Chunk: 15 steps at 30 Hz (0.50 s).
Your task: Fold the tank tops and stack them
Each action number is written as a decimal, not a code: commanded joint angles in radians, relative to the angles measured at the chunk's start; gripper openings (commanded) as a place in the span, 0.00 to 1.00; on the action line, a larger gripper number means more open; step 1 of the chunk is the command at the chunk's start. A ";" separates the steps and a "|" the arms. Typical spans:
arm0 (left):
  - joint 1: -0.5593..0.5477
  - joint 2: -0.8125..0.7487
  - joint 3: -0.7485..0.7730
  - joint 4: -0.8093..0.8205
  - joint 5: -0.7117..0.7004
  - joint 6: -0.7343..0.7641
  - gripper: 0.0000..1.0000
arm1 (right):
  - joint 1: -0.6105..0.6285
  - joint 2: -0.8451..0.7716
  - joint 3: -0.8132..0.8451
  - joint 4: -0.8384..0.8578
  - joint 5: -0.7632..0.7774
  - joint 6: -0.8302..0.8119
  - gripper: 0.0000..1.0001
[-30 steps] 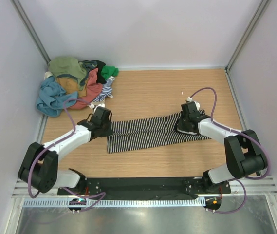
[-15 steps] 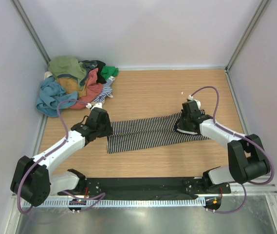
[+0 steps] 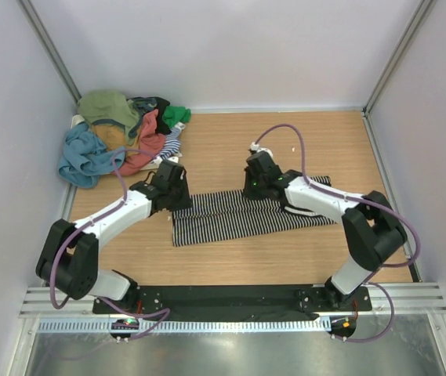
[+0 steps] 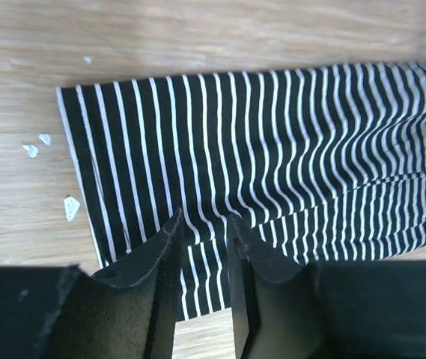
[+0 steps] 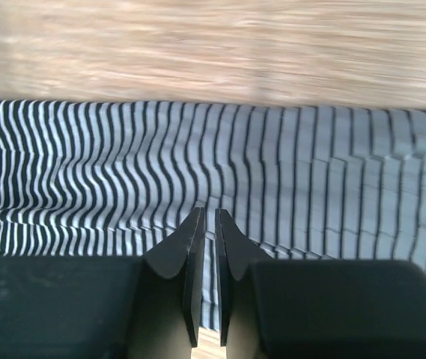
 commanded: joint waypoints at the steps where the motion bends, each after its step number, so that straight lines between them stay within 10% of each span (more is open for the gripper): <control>1: -0.005 0.037 0.013 0.041 0.049 0.011 0.30 | 0.052 0.092 0.096 0.013 -0.010 0.028 0.16; 15: -0.019 -0.084 -0.215 0.094 0.102 -0.024 0.20 | 0.132 0.173 0.032 0.088 -0.018 0.082 0.14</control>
